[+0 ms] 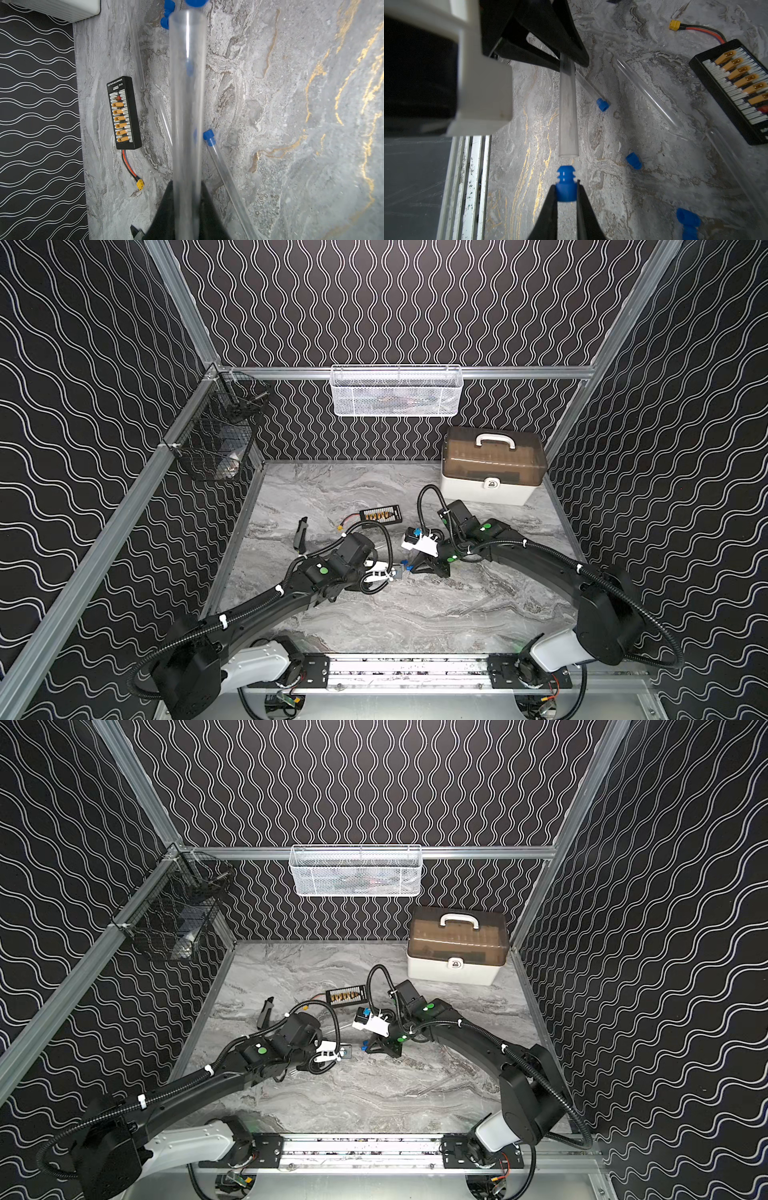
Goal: Insert stoppers into test tubes
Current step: Insert the stopper into the test tube.
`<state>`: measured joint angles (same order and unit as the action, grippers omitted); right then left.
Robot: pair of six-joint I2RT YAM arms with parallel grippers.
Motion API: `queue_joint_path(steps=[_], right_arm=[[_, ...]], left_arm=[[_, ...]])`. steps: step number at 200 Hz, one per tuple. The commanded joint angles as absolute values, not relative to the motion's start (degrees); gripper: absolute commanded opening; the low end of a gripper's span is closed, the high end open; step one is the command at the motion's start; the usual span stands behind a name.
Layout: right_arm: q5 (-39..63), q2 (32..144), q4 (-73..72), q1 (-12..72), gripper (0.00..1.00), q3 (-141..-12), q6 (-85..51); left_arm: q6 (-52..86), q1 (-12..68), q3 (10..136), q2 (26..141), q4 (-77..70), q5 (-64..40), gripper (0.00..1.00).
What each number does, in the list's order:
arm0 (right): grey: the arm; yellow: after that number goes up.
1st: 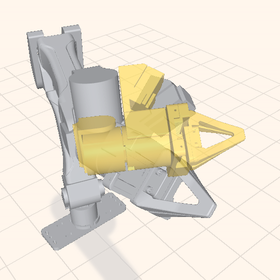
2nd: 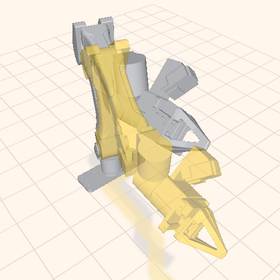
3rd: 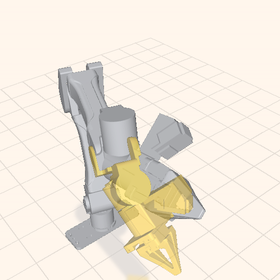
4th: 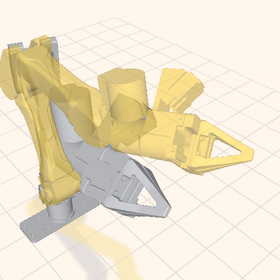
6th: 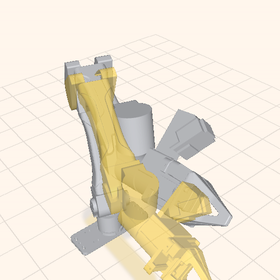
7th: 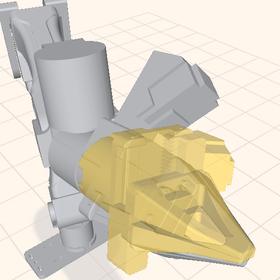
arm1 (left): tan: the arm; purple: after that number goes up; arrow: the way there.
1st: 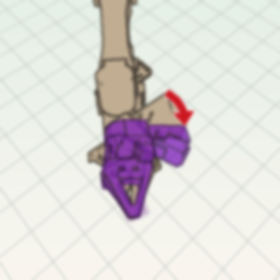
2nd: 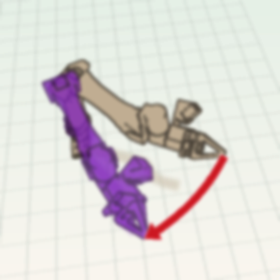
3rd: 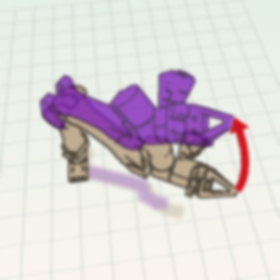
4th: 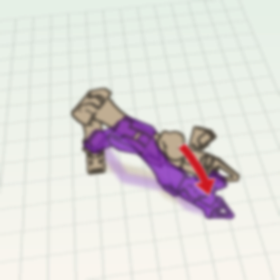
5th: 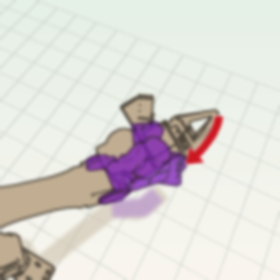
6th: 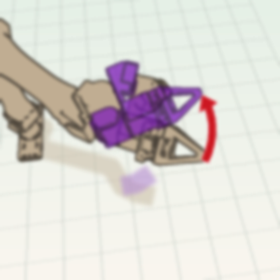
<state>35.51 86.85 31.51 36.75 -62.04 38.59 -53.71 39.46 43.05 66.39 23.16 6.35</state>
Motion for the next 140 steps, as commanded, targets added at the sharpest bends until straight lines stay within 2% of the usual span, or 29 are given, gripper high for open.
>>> queue_joint_path(steps=[1,140], right_arm=[[37.4,87.2,30.5,36.8,0.14,-62.7,38.9],[38.0,88.9,29.3,37.2,0.14,-63.9,38.6]], left_arm=[[-53.9,39.6,43.1,66.8,21.9,5.9,0.00],[-51.2,40.0,42.7,65.8,20.1,4.0,0.00]])
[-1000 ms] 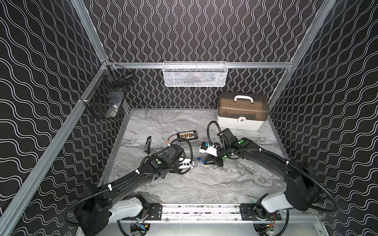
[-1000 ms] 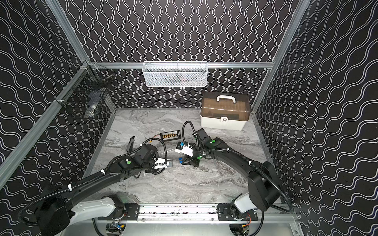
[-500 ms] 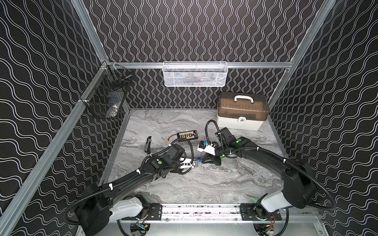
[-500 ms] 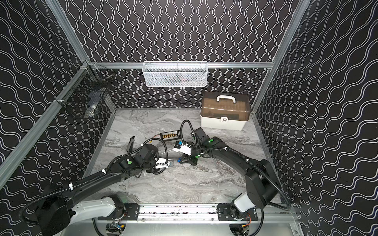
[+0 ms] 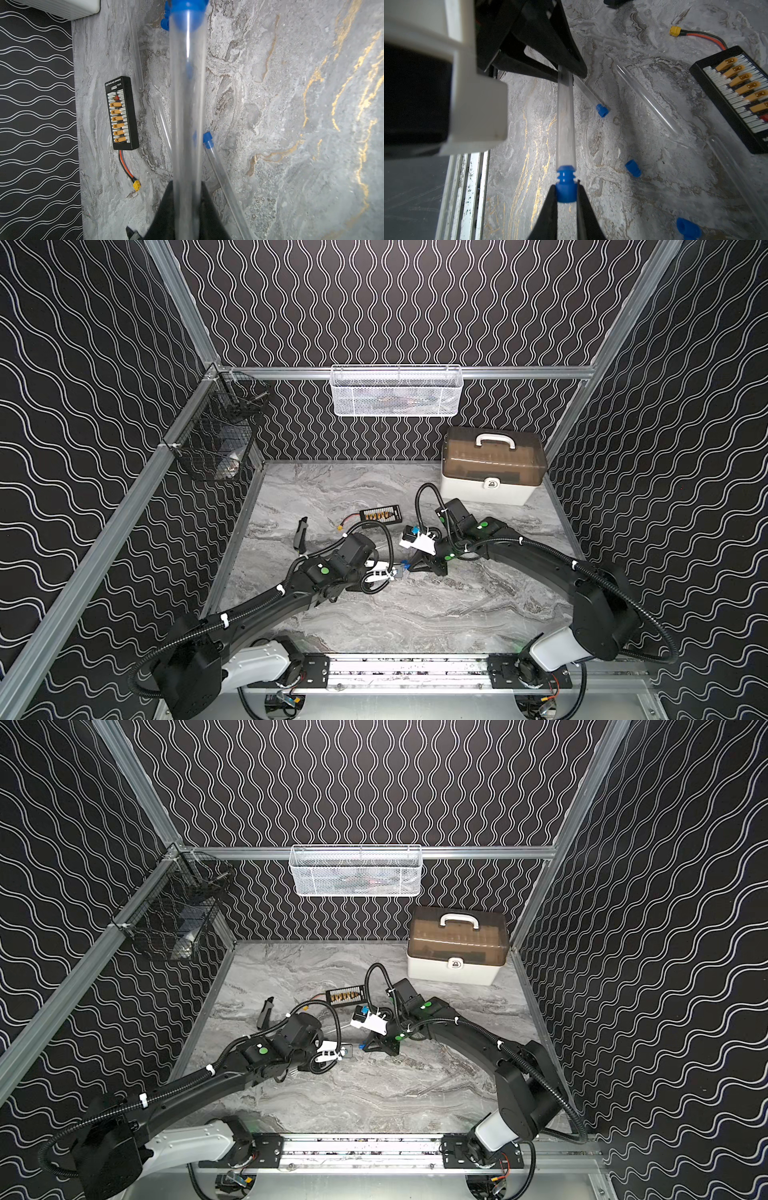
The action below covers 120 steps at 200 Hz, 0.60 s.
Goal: Insert stoppers into test tubes
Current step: Insert the stopper into the test tube.
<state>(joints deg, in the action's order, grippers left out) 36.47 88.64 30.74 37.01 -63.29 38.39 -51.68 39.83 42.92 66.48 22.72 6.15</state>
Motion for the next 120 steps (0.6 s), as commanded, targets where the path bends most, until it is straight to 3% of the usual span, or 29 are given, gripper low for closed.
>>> queue_joint_path(steps=[1,120], right_arm=[[38.0,88.9,29.2,37.2,0.14,-64.0,38.6],[40.6,90.2,24.2,39.5,0.12,-67.6,34.5]], left_arm=[[-51.2,40.0,42.7,65.7,20.1,3.9,0.00],[-55.1,43.5,42.7,64.7,16.8,4.9,0.00]])
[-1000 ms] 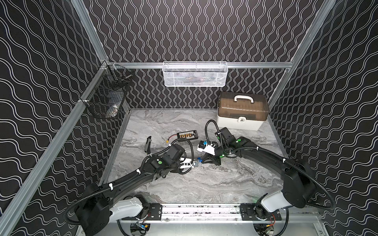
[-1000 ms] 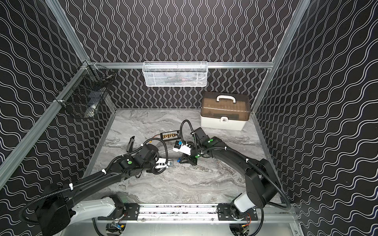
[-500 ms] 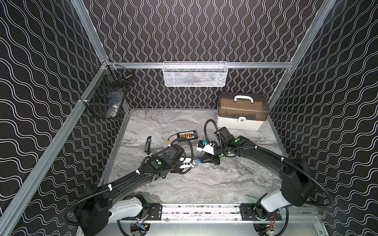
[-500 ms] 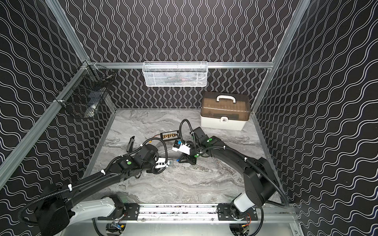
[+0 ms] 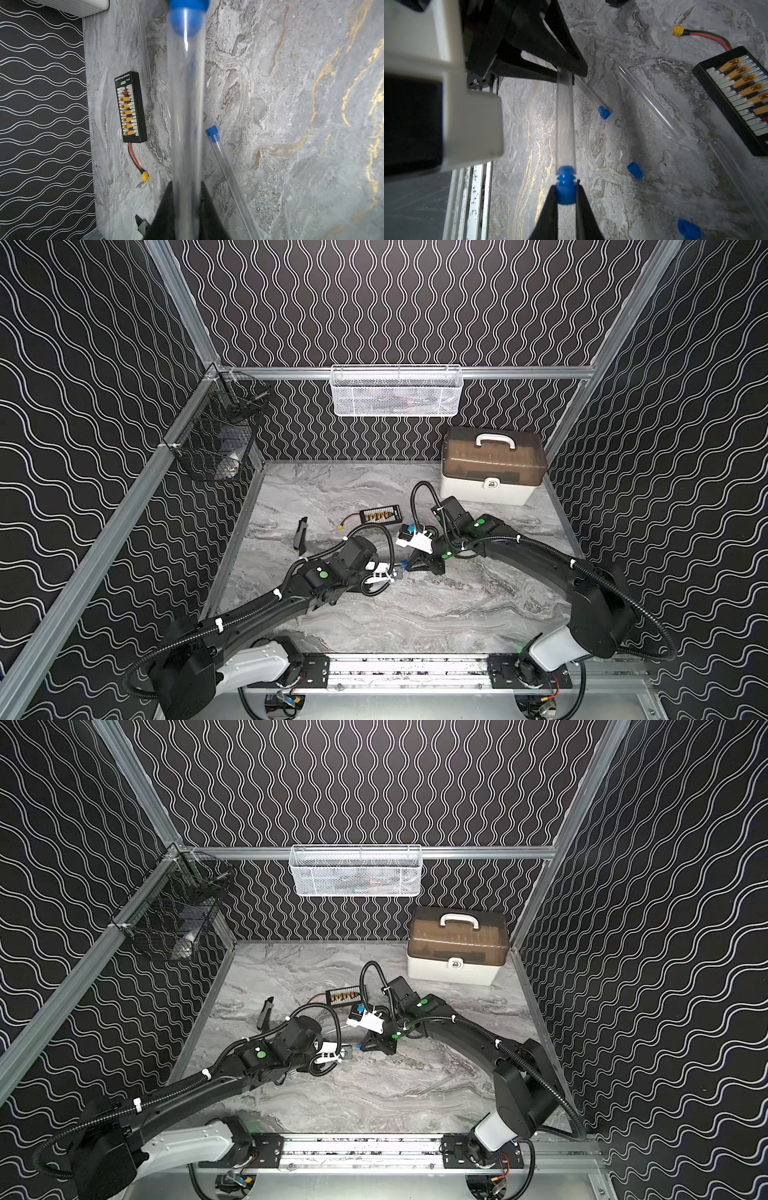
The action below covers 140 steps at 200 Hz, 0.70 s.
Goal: Insert stoppers into test tubes
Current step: Insert the stopper into the test tube.
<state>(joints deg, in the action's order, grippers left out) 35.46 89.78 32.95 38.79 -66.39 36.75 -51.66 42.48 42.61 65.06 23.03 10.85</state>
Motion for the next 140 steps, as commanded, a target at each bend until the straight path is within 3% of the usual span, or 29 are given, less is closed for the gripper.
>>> queue_joint_path(steps=[1,140], right_arm=[[40.7,90.2,24.1,39.6,0.12,-67.6,34.4],[45.5,89.6,14.3,41.0,0.11,-65.8,28.3]], left_arm=[[-55.1,43.5,42.7,64.7,16.8,5.0,0.00],[-46.5,44.2,41.9,59.2,9.6,-4.4,0.00]])
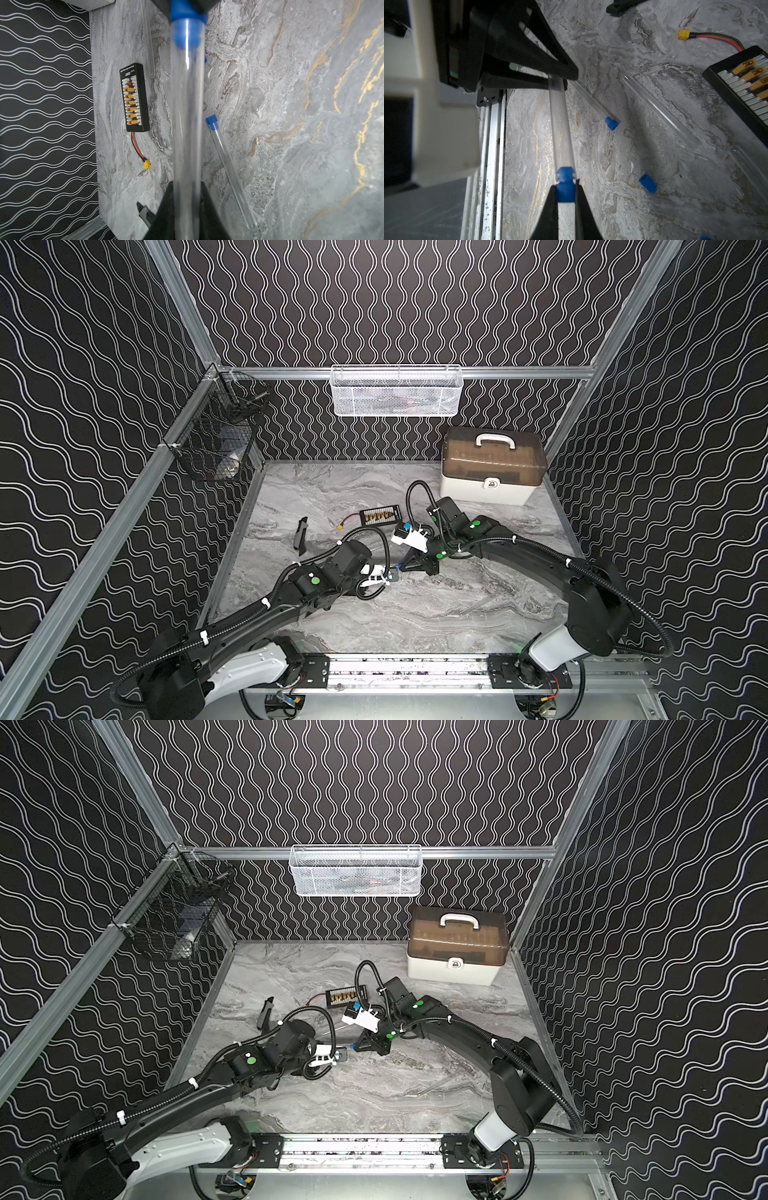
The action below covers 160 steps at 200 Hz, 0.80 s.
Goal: Insert stoppers into test tubes
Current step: Insert the stopper into the test tube.
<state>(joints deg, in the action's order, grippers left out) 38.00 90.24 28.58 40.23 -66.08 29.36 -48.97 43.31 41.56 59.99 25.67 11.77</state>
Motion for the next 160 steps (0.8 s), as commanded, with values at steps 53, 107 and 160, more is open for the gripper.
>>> queue_joint_path(steps=[53,107,160], right_arm=[[46.7,88.9,13.5,41.0,0.11,-65.2,27.9],[48.7,81.9,14.0,34.5,0.50,-62.1,23.7],[50.6,71.7,11.6,26.5,0.70,-52.0,11.5]], left_arm=[[-45.5,44.2,42.4,59.1,9.3,-7.2,0.00],[-48.2,43.2,39.9,58.8,12.5,-2.5,0.00],[-45.3,37.6,37.6,61.7,21.9,-2.5,0.00]])
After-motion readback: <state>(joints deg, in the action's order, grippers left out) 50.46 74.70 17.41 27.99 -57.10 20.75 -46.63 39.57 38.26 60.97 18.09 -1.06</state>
